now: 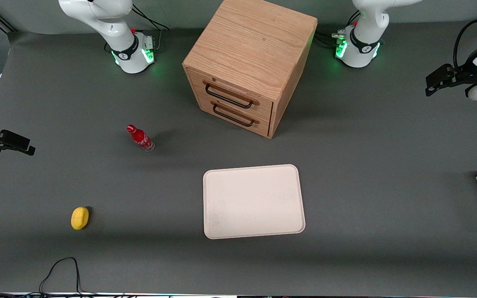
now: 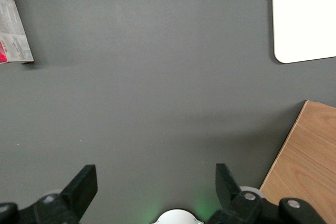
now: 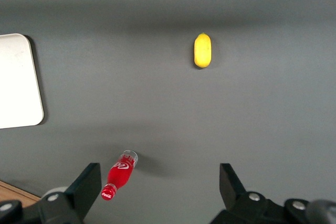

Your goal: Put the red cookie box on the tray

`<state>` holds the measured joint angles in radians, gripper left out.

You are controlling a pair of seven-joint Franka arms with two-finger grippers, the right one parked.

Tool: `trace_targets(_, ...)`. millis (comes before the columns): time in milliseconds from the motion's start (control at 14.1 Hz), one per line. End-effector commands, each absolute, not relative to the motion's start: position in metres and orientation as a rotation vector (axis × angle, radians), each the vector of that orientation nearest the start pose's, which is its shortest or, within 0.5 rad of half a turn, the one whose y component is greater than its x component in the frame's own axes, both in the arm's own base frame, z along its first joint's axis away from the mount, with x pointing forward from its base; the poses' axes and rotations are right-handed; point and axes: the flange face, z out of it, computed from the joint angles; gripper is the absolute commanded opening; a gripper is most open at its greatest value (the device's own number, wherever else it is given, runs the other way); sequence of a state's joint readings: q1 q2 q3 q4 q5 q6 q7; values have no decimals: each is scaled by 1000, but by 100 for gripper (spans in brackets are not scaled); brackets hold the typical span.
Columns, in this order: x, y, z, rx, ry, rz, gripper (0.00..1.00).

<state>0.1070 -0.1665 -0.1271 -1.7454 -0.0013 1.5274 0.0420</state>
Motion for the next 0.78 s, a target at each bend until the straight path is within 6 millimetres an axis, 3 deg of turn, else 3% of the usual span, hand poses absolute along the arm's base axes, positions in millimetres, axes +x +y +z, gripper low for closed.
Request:
trace_targets(0, 498, -17, 630, -3114, 116, 91, 100)
trace_targets(283, 514, -5, 613, -3024, 112, 46, 100)
trace_targets(495, 536, 51, 600, -3032, -25, 46, 98)
trace_targets(707, 588, 132, 589, -3029, -110, 37, 98)
